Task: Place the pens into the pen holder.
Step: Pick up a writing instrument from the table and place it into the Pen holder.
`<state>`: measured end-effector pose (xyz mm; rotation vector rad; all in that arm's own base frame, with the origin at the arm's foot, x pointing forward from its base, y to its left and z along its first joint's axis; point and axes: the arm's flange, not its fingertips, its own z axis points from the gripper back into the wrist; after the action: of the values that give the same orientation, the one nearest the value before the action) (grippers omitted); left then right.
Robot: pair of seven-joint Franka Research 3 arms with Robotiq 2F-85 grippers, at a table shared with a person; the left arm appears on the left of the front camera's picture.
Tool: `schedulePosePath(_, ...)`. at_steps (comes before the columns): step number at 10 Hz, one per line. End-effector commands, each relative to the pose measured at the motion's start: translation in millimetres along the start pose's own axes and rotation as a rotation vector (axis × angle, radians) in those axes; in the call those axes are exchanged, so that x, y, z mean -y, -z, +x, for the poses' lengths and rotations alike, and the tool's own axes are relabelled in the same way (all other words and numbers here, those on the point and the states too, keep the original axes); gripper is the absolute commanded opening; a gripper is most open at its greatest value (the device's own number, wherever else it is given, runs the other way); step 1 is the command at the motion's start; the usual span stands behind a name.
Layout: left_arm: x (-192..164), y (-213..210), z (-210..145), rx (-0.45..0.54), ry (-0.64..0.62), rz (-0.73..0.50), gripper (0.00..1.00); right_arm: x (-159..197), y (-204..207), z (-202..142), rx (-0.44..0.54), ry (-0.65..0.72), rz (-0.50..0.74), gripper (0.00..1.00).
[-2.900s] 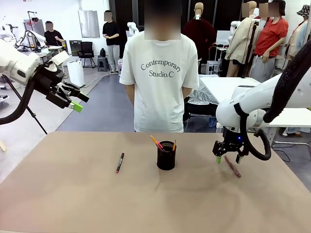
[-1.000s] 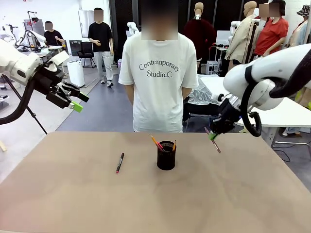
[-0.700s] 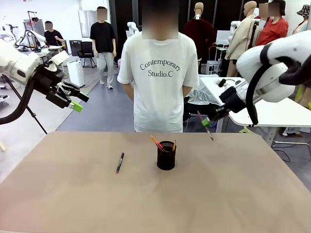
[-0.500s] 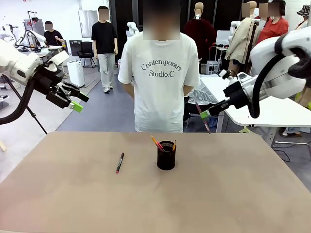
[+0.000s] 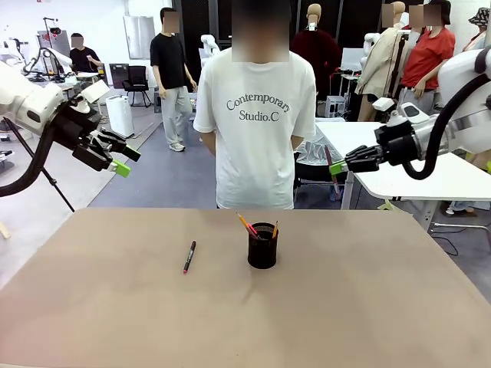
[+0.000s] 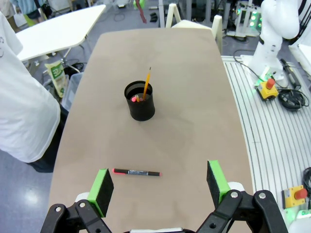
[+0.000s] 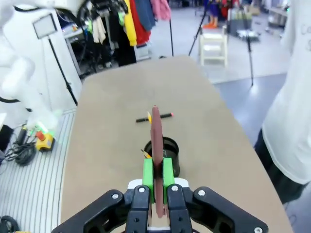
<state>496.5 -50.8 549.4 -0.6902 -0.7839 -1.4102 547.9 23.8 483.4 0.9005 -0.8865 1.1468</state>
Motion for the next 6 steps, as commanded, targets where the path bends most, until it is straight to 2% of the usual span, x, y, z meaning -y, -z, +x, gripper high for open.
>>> schedulePosePath(1,2,-2,0,0.003,-0.003,-0.007,1.0,5,2,6,0.073,-0.015,0.017,0.0)
schedulePosePath(2,2,-2,0,0.003,-0.003,-0.007,1.0,9,8,8,0.063,0.043,0.001,0.0)
schedulePosePath(3,2,-2,0,0.003,-0.003,-0.007,1.0,0,-2,2,0.025,0.002,0.008,0.0)
schedulePosePath(6,2,-2,0,0.003,-0.003,-0.007,1.0,0,-2,2,0.025,0.002,0.008,0.0)
